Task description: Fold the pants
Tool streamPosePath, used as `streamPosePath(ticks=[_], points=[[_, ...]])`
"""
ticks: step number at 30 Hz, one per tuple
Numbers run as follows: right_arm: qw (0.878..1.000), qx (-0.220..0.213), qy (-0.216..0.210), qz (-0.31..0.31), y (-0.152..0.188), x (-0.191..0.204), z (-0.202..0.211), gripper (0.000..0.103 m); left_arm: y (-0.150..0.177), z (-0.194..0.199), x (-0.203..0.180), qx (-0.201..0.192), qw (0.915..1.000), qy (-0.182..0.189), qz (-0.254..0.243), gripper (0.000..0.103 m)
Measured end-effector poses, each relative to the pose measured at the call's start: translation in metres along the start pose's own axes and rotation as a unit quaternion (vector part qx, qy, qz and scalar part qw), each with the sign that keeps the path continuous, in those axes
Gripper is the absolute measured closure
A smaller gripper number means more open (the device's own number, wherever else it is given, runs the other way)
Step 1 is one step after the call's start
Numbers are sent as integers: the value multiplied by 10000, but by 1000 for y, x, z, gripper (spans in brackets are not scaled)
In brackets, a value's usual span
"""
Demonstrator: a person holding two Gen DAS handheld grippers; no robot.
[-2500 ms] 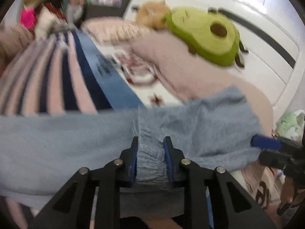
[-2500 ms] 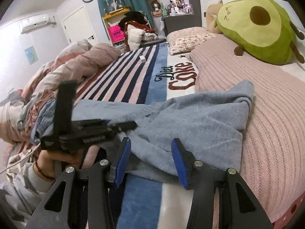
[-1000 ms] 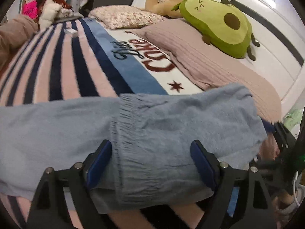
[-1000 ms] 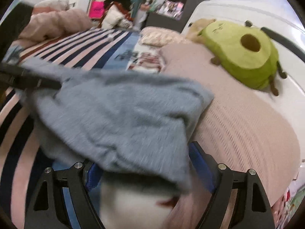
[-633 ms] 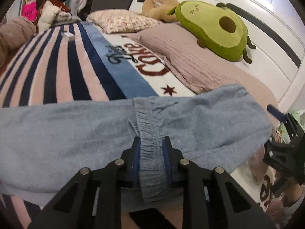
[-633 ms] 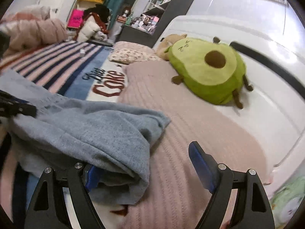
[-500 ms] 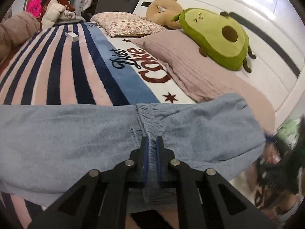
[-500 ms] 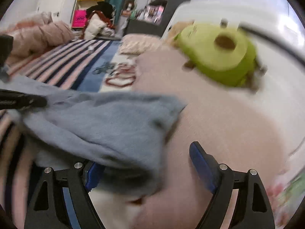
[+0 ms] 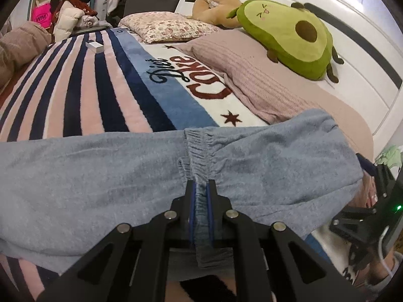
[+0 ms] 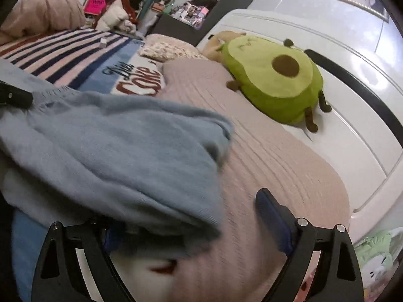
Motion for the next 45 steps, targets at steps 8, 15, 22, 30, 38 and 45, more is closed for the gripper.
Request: streamPosePath(ticks=[8,15,22,30,38,45], points=[[9994,-173,106,294,-1,-12,19,14,3,-4,-2,61,9994,-261,-224,96],[9969,454,-220,-598,20,-60,8,15,5,-7,-2,129,9980,-490,-367,94],[9841,15,-1634,-697,-1,-48,38,15,2,-1,3,180,9990,-340,-214,93],[9595,-272,-2424,-1409,-49,-36,31,59,-16,35,29,-259,9978,-610,44,84],[9548,274,-2658,-1301,-14,-11,6,68,-31,82,48,-869,9927,-734,400,51],[9287,205,-3240,-1794,-5,-34,31,55,-21,145,78,-1406,9752,-1210,1207,26]])
Point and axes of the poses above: each gripper's, at about its wrist camera, not at the fingertips, and z roughly against the way its jaws point, x to its left, y to its underside, the point moved 6 cm from there along -z, roughly the way its jaws point, and after that the axes turned 7 degrees about y, right-handed, at the moved point
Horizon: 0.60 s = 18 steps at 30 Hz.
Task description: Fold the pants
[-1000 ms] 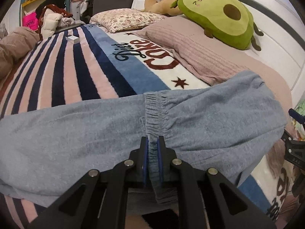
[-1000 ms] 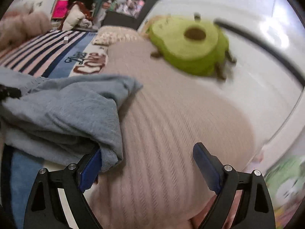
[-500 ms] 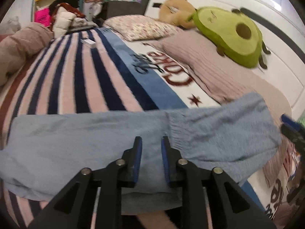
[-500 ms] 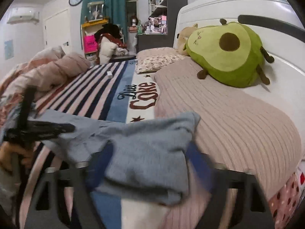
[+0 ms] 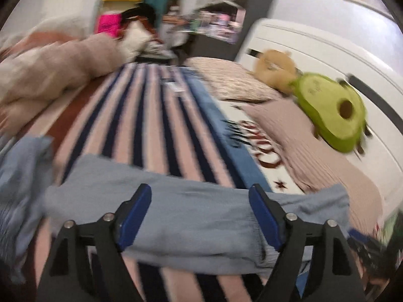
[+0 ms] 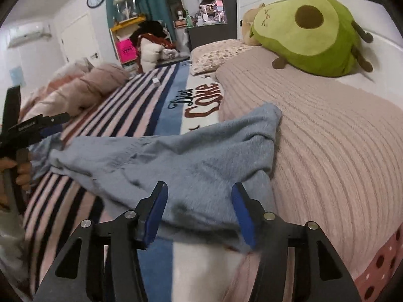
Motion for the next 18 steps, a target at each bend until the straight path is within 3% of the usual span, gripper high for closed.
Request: streamPosePath(ticks=[7,10,14,18], points=[[9990,-90,-395,-162,2,-3,20,54,53,18,71,158,9899,-581,1283,25],[9984,-33,-500,-243,7,-4,23,54,73,6,91,190,9814,-541,1833,25],[9971,86,-669,-361,10,-3,20,54,82,-20,108,294,9740,-580,2169,25],[9967,122,-721,-355,10,1,17,54,70,-40,127,52,9714,-819,2228,25]])
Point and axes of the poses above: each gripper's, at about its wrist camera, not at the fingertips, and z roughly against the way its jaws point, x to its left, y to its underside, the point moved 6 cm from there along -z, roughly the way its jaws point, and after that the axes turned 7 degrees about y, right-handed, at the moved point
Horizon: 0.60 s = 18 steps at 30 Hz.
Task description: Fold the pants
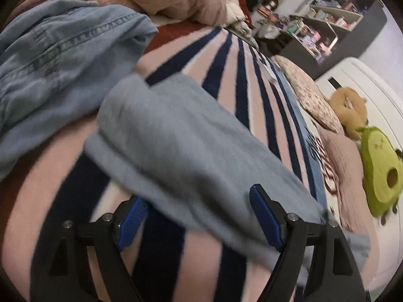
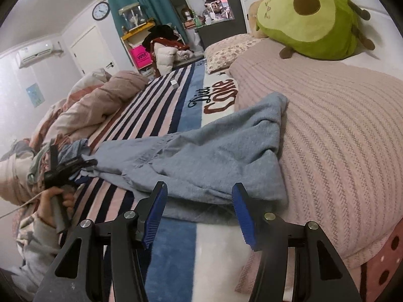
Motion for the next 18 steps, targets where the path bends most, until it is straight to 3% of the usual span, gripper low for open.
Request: streamPosePath(ticks=[4,7,8,9,13,18], points=[[9999,127,-38,-40,2,2,-9,54,-20,-21,0,-199,9996,-202,-56,27],[9998,167,-12,-64,2,1,-13,54,-28,-27,1,-339,9984,-407,-216,63],[9998,169,-10,-71,2,1,-14,54,-32,-26,4,-491,9978,-376,-237,81],[9998,166,-16,-88,1,1,-14,54,-33,-25,5,-554,9978,-282,-209,88],[9998,149,-50,-158,4,-1,-11,54,-41,-2,-8,-977,9937,-166,-516,95],[9993,126,-132,-320,5,-3,-5,54,-58,48,-31,-1875,9742,-490,-1160,95]])
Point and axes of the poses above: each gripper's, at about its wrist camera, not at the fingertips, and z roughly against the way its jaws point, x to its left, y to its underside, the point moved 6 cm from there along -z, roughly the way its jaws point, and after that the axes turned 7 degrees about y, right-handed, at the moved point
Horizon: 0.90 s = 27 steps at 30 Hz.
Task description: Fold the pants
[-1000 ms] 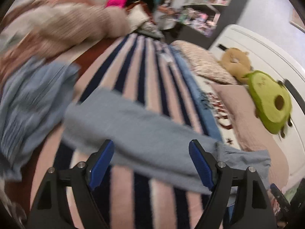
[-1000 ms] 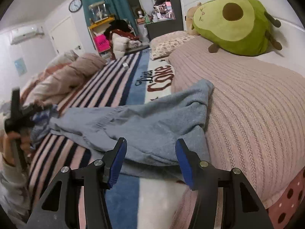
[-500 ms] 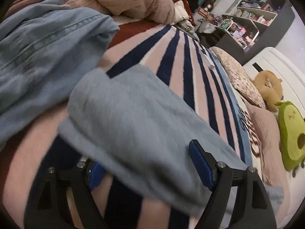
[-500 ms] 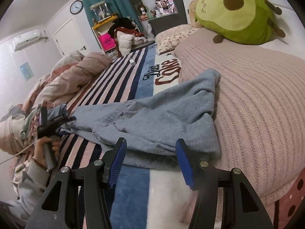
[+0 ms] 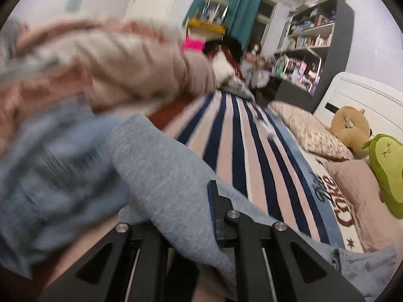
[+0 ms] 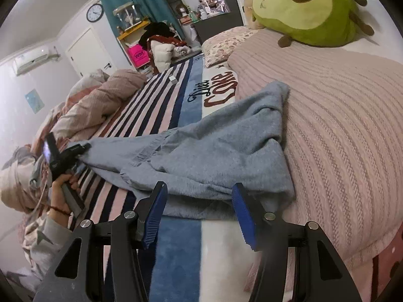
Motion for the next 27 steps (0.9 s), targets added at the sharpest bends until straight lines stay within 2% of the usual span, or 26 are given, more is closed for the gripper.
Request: streamPosePath(ticks=[3,5,7,10,13,15,17,19,23,27], points=[[10000,-21,-23,-42,0,1,2,54,-22,23,24,-391,9988,-274,102,95],[10000,14,-62,-50,1,3,0,54,-37,40,51,-659,9951,-679,270,96],[9999,55,-88,-36,3,7,-3,54,-46,54,68,-816,9925,-806,425,96],[9999,114,-130,-5,5,14,-8,54,-53,59,62,-781,9952,-425,403,96],[9998,136,-149,32,7,19,-9,54,-56,65,25,-796,9968,-32,-98,96],[9998,131,-149,47,9,21,-8,54,-54,71,-10,-750,9956,410,-395,96],[9998,106,-140,20,8,20,-7,54,-48,75,-47,-619,9920,876,-666,96],[9998,79,-173,-34,8,20,-4,54,-39,77,-79,-499,9874,1171,-938,96],[9996,3,-274,-107,5,21,4,54,-12,84,-154,-157,9707,1913,-1447,96],[9997,-144,-184,-118,2,16,11,54,40,81,-224,441,9415,2678,-1998,96]])
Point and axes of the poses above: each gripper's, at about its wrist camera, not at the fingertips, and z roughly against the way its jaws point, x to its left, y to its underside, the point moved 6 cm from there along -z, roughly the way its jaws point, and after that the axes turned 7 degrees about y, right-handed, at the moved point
